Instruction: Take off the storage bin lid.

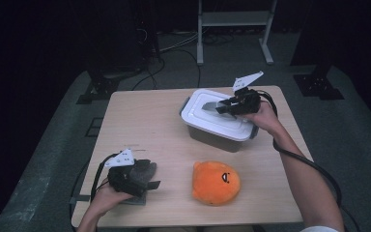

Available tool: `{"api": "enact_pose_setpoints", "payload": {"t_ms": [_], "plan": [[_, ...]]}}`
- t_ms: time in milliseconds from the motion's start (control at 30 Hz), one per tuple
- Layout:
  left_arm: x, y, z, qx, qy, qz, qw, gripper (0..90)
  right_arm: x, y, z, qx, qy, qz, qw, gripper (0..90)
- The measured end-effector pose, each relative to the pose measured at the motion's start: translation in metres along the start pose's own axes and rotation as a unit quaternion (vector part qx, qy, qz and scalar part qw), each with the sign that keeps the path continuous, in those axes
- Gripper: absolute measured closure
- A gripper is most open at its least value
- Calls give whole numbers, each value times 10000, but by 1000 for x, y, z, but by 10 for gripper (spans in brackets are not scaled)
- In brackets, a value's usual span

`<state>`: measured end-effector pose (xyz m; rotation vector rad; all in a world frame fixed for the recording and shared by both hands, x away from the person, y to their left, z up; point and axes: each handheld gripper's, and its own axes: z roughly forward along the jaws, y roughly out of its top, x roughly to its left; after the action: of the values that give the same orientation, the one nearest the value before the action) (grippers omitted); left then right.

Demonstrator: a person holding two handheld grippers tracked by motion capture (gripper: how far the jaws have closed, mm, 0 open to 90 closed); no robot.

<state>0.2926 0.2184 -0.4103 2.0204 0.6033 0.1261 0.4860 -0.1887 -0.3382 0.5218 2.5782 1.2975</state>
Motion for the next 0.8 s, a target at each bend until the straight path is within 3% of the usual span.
{"api": "enact_pose_setpoints", "payload": {"t_ms": [267,800], "plan": [[-2,2,1,7,-34,38,10000,87,17,3,5,-46,256,-165,9995,658],[-2,1,0,-23,-46,16,10000,87,29,16,23,-39,565,-365,9977,658]]}}
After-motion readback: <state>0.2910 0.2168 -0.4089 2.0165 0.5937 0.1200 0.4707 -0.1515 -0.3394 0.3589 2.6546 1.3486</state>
